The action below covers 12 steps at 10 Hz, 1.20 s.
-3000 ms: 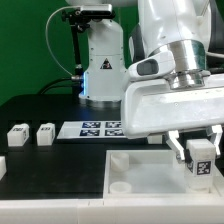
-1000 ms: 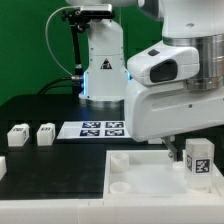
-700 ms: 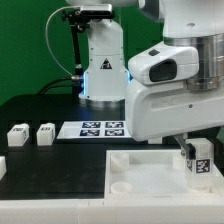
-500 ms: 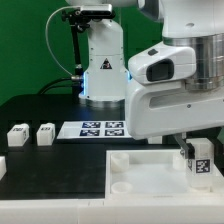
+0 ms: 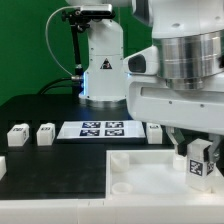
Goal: Assemble one leg
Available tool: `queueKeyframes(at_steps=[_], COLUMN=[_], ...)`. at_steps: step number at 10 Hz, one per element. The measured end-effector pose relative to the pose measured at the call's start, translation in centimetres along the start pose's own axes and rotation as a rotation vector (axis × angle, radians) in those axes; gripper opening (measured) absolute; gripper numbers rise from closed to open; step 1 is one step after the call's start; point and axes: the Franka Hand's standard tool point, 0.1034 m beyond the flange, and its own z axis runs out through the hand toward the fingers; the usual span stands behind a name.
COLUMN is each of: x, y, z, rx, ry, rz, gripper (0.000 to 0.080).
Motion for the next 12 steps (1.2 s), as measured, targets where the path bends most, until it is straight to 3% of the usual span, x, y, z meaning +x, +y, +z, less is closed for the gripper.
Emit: queueKeyframes(at_steps=[1,4,6,7,9,10,12], x=[0.3,0.2,-0.3,-0.3,-0.4,-0.7,-0.9], y=[0.2,0.4,0.9,0.9,0.8,0.8,0.7], z=[0.0,0.1,0.1,0.1,0.2,0.4,0.4], rx=[0.01,0.006,0.045,0.045,0.044,0.043,0.043], ry=[-0.012,-0.024,-0.047,-0.047,-0.047,-0.041,-0.029], rz=[0.047,0.342,0.696,0.618,0.58,0.362,0.038], gripper=[0.0294,0.0294,0.0294,0.0294,0.0531,0.0616,0.0643])
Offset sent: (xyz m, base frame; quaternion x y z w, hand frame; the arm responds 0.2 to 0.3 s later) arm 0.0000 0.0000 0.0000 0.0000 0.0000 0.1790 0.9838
